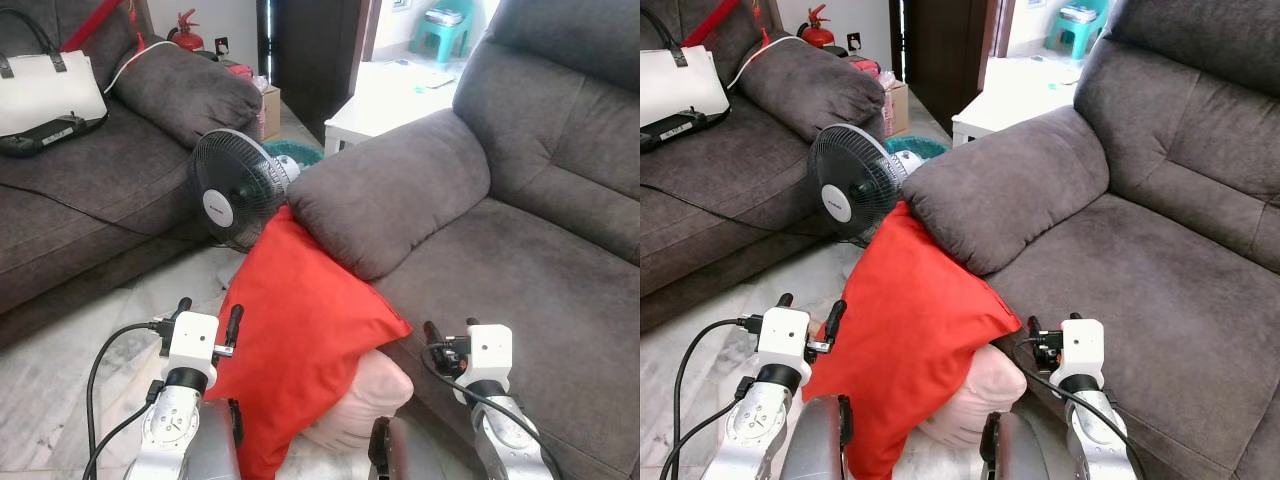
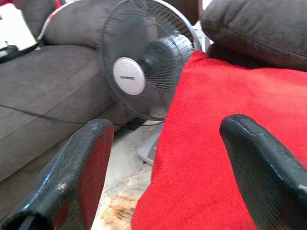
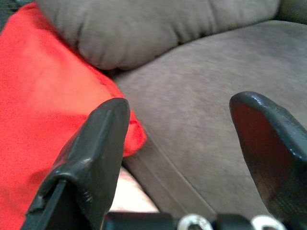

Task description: Move the pillow to the sofa from floor

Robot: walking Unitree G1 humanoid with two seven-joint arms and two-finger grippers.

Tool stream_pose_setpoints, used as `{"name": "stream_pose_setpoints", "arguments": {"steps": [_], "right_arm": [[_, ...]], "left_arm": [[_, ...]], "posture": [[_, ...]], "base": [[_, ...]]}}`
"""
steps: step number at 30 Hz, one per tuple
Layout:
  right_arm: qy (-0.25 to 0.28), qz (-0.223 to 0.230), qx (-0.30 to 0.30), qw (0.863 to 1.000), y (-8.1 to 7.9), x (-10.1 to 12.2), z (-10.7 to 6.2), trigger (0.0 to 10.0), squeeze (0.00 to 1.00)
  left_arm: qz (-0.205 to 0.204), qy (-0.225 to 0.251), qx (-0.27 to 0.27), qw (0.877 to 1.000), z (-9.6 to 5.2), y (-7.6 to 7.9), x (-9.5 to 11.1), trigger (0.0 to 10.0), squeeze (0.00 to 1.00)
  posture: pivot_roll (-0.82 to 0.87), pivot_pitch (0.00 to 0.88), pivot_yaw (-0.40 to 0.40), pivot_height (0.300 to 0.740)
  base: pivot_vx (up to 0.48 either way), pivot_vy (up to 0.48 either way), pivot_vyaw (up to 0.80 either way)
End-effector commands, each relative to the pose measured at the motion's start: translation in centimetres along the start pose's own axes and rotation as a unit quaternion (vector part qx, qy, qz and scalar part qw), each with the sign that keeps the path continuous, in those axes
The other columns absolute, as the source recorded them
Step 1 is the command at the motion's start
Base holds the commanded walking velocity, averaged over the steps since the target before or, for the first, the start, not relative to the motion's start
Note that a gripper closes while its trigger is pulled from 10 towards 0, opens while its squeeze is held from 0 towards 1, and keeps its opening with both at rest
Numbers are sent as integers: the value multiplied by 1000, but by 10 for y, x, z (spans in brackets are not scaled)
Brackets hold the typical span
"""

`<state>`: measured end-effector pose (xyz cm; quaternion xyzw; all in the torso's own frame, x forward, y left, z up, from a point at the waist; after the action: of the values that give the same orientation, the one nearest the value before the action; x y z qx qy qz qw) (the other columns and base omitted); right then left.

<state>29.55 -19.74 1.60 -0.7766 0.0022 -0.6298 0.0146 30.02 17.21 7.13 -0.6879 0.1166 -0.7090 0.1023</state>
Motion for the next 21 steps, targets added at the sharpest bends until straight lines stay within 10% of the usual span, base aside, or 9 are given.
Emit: {"name": "stream_pose_setpoints", "arguments": {"steps": [1, 21], "right_arm": [[-2, 11, 1, 1000, -2, -1, 2, 10000, 0], [-9, -12, 18, 1000, -6, -4, 1, 10000, 0]], "left_arm": [[3, -4, 4, 1000, 1, -3, 1, 10000, 0], [9, -6, -2, 1000, 1, -3, 0, 10000, 0]], "posture": [[128, 12, -95, 537], [130, 14, -91, 537]], "base": [[0, 0, 0], [321, 0, 160]]}}
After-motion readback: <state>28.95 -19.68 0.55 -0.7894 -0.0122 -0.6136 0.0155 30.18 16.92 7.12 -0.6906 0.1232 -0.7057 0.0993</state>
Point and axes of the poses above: a point about 5 cm out from each wrist's last joint towards the gripper, its own z axis pointing out of the wrist towards the gripper, its own x axis along the axis of the wrist's last joint, y = z × x, the point moved 4 cm from there along z, pointing out of the wrist towards the gripper, and after that the axes turned 4 degrees about z, right-handed, at the moved point
